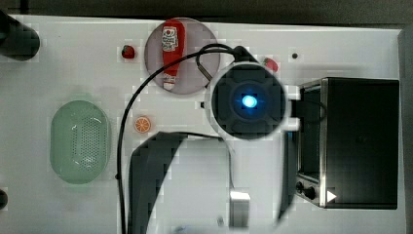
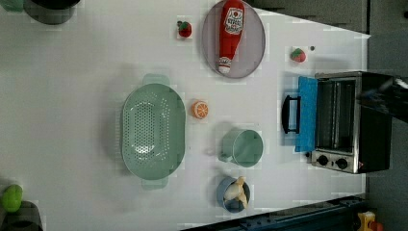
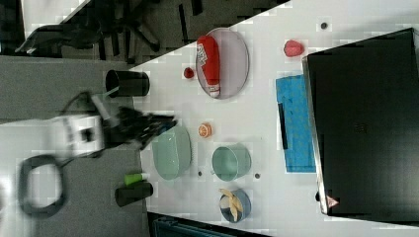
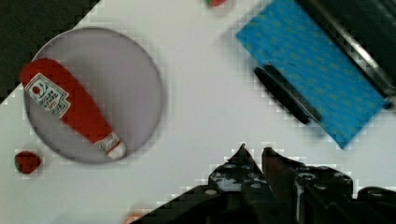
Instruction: Flap open oven.
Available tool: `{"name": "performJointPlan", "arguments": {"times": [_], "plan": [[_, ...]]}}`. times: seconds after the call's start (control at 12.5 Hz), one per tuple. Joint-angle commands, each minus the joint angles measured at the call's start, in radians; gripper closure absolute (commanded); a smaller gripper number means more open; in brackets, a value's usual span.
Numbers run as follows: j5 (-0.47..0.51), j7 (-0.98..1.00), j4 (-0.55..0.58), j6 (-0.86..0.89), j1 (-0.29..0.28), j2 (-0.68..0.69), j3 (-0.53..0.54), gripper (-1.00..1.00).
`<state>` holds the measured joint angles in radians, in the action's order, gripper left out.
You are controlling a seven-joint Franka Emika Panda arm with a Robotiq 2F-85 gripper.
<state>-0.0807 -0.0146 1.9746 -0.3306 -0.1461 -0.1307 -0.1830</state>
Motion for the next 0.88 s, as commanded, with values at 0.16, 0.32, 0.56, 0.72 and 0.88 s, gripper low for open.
{"name": "performJointPlan", "arguments": {"times": [0.16, 0.32, 0.56, 0.72, 0.88], "plan": [[0.038, -0.101, -0.144, 0.278, 0.019, -0.02, -0.01, 0.65], [0.039, -0.106, -0.189, 0.292, 0.018, -0.023, -0.008, 0.65], [0.039, -0.106, -0.19, 0.285, 0.018, -0.023, -0.008, 0.65], [0.039, -0.106, -0.186, 0.285, 0.018, -0.023, -0.008, 0.65], [0.039, -0.106, -0.186, 0.285, 0.018, -0.022, -0.008, 0.65]]}}
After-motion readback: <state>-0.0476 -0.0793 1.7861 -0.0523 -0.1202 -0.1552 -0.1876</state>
